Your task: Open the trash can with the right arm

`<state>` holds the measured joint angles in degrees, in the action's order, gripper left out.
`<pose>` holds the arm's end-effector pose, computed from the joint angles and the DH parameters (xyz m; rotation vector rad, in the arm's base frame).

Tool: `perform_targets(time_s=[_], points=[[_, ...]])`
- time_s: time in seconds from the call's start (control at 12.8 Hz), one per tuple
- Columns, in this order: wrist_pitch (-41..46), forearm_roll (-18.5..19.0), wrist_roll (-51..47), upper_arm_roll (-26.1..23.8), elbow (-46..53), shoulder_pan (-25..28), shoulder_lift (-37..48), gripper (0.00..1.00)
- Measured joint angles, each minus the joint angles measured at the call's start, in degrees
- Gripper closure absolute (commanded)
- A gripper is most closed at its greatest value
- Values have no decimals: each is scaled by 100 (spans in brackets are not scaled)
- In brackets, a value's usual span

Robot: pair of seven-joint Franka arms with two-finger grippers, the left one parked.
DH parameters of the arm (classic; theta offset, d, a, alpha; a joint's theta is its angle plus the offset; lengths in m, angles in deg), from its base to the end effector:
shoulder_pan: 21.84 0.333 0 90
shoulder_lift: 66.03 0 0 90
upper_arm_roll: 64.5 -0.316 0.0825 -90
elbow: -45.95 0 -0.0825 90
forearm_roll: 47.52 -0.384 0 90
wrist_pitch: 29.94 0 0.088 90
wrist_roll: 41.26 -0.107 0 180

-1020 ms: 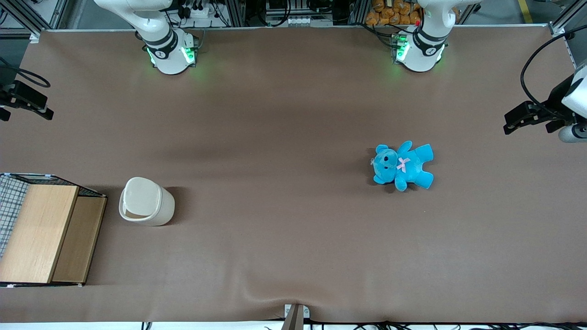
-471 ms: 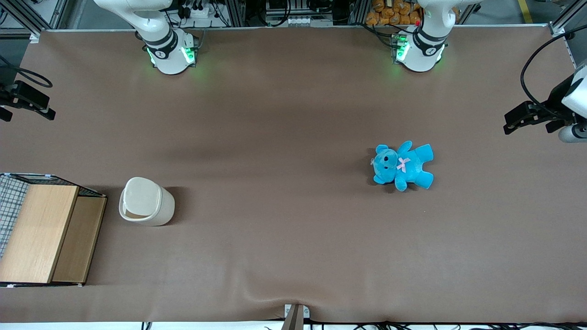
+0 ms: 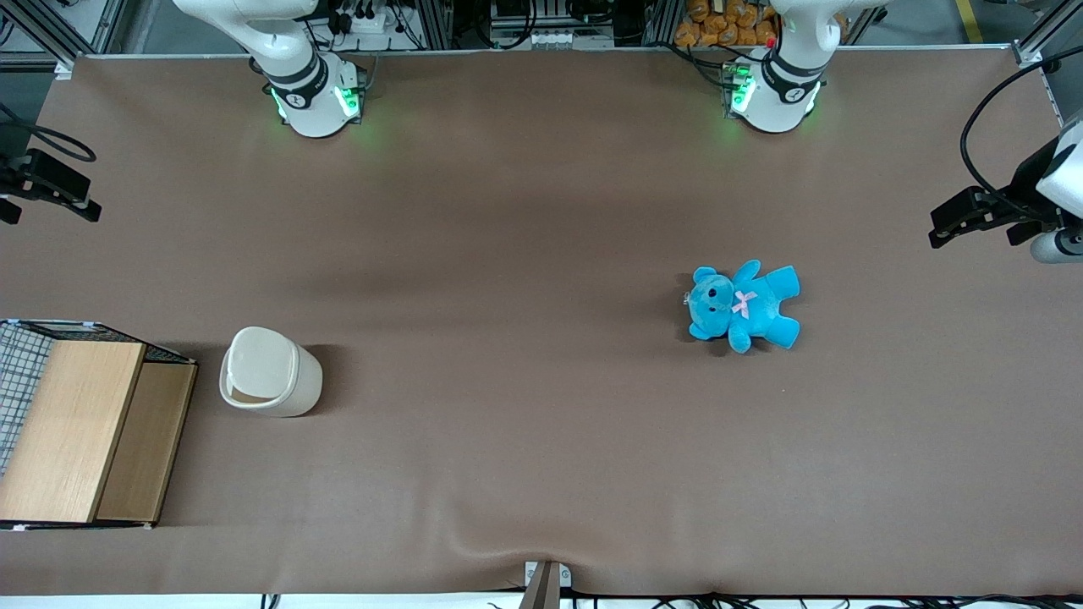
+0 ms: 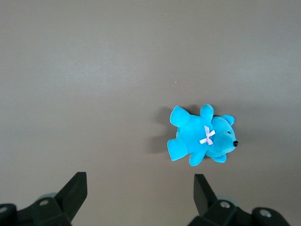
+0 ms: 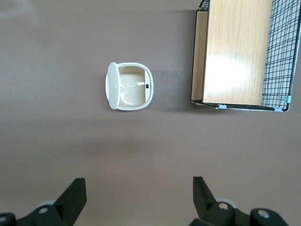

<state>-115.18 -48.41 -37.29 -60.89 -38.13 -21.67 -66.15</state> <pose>0.5459 -0.0310 0.6643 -3.1273 -0.0167 -0.0299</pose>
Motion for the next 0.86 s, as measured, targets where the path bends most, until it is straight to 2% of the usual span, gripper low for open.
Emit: perform_targets(time_s=[0.86], points=[[1, 6, 4, -3, -51, 23, -32, 0]])
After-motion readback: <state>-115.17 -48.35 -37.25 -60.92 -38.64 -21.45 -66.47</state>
